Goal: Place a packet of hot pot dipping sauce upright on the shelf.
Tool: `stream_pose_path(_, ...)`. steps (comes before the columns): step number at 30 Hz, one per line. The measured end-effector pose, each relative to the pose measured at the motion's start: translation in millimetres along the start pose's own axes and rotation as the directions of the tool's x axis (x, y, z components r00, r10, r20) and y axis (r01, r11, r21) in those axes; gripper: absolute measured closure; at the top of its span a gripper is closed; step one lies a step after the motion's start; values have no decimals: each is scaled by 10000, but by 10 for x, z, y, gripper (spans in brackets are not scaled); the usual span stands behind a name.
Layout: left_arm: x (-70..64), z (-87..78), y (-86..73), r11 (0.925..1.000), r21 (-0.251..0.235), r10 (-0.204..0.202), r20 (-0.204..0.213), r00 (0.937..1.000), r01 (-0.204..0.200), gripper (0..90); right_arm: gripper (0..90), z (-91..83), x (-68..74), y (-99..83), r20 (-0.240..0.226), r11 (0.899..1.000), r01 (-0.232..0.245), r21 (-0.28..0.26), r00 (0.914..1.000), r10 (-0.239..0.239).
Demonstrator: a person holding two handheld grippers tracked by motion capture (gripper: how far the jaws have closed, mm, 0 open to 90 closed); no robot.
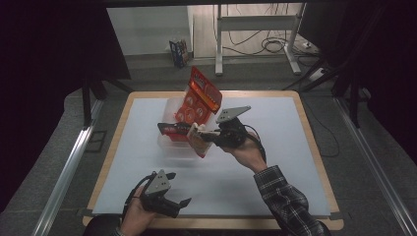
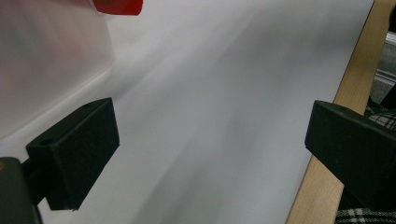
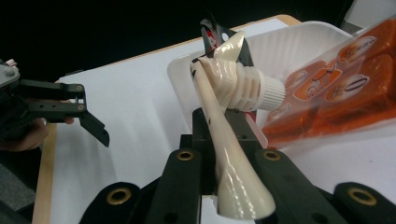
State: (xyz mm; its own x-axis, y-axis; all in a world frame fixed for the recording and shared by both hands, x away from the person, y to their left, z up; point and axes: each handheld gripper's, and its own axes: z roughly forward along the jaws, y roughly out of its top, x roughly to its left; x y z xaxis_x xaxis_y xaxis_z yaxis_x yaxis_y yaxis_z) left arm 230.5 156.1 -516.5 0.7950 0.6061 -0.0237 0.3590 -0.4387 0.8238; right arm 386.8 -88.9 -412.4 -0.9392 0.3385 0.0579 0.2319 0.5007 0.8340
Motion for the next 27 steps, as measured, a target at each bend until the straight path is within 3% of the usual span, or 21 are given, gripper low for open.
stream_pose_path(27, 2, -6, -2, 10000, 25, 18, 2, 10000, -18, 28, 835, 445, 37, 314, -688, 9997, 193, -127, 9974, -201)
